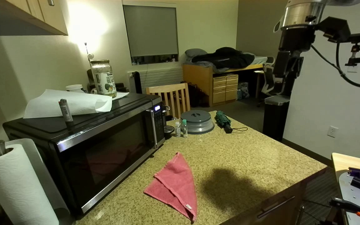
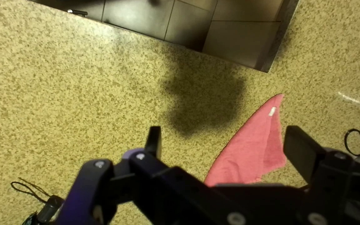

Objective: Spread the cloth on the table

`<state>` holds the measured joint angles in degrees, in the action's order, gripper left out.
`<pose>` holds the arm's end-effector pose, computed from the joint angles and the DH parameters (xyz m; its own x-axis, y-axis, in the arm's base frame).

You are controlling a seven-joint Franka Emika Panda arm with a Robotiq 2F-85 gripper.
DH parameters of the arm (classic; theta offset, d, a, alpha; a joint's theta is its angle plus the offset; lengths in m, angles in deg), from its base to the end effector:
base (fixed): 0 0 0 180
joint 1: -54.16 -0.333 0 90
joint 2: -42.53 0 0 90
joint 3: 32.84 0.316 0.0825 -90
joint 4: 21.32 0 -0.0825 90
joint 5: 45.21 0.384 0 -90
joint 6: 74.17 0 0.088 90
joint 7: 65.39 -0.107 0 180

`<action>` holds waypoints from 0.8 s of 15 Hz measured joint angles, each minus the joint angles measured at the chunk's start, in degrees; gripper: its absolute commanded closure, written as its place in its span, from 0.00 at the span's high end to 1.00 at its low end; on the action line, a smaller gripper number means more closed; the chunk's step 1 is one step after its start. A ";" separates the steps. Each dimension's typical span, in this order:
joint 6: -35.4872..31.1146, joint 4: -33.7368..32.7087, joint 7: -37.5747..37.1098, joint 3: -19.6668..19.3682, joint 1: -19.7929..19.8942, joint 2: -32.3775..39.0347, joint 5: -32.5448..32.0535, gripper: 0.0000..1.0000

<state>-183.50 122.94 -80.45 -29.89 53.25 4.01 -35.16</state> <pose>0.3531 0.0380 0.5059 0.9661 -0.2573 0.0215 -0.2515 -0.9566 -0.1469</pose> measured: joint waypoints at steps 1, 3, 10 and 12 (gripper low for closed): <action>-0.89 -0.86 0.08 0.00 0.01 1.48 -0.21 1.00; -2.67 -3.24 0.30 0.00 0.03 5.26 -0.46 1.00; -4.20 -14.03 1.50 -0.52 0.10 19.37 -2.22 1.00; -4.20 -16.58 2.28 -0.89 0.10 23.02 -3.13 1.00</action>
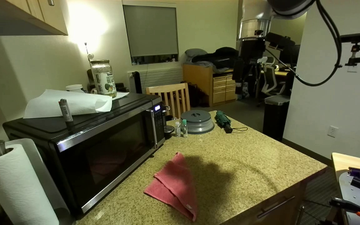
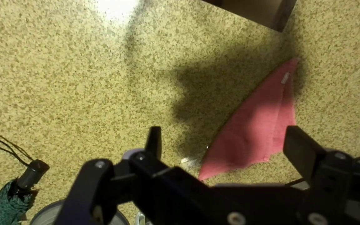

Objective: Spread the cloth on the table

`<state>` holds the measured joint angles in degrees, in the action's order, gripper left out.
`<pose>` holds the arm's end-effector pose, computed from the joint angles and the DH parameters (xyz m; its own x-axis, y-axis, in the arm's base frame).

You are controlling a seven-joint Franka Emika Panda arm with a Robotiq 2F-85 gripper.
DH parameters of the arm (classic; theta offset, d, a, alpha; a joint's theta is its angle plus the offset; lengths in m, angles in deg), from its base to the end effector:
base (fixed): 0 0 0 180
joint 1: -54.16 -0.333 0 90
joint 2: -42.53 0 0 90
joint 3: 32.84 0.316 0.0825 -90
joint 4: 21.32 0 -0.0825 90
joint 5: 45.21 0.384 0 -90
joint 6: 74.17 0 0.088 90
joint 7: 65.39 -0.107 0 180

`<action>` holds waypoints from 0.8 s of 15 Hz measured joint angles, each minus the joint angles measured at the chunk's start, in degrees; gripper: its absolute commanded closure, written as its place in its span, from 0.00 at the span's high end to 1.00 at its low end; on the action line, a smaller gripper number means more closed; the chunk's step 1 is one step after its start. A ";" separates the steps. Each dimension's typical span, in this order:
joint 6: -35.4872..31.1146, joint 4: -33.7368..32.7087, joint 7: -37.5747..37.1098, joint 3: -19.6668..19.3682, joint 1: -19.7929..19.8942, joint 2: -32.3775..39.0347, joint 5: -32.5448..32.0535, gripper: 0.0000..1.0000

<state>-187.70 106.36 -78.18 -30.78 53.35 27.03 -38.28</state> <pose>0.4715 0.0321 0.4864 0.9756 -0.2195 -0.0020 -0.2185 -0.9703 -0.1043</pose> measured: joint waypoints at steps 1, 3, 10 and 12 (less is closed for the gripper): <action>0.00 -1.12 0.39 -0.14 0.00 1.75 -0.54 1.00; 0.00 -3.12 1.27 -0.22 -0.01 5.16 -1.30 1.00; -0.01 -8.08 5.55 0.02 -0.45 15.85 -1.75 1.00; 0.00 -9.45 6.02 0.04 -0.75 18.39 -1.95 1.00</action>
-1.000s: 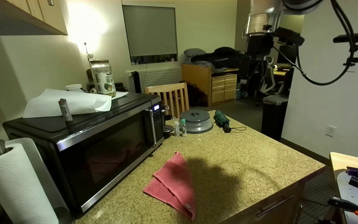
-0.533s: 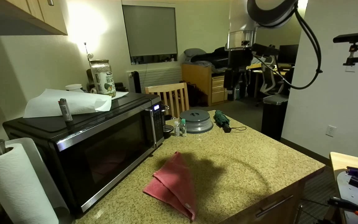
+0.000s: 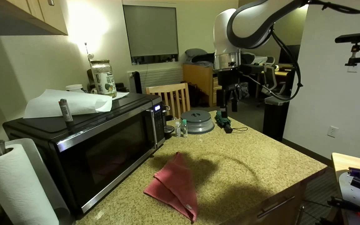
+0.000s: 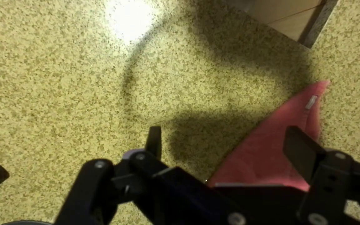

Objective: Spread the cloth on the table

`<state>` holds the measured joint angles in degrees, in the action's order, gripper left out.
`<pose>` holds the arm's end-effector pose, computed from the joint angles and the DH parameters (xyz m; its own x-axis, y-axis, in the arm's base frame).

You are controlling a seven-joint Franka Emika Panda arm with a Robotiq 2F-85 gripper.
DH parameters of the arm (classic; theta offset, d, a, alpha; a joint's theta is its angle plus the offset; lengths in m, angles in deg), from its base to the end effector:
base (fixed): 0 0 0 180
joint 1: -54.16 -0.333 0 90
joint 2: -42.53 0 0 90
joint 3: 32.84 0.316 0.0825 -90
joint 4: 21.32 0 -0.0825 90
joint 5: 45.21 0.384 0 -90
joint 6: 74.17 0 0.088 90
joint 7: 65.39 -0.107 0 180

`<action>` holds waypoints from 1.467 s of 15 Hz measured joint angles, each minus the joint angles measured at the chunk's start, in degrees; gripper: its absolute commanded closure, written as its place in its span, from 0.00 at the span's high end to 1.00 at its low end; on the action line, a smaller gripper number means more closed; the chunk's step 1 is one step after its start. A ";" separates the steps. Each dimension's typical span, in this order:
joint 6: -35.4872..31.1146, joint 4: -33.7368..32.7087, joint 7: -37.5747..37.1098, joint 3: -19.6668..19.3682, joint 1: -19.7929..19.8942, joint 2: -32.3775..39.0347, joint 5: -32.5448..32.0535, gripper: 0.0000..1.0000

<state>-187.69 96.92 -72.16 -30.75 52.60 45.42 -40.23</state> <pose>0.5414 0.0399 0.3991 0.9859 -0.0890 -0.1418 -0.0983 -0.9934 -0.0598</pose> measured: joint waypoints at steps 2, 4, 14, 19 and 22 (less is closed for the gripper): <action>0.19 -1.40 0.00 0.04 -0.30 2.38 -1.00 1.00; 0.54 -2.88 0.00 0.10 -0.59 4.53 -2.32 1.00; 0.72 -7.46 -0.71 0.94 -5.46 12.10 -9.69 1.00; 0.65 -8.46 -0.95 1.54 -7.11 14.45 -11.14 1.00; 0.56 -8.70 -0.95 1.70 -7.11 14.40 -11.13 1.00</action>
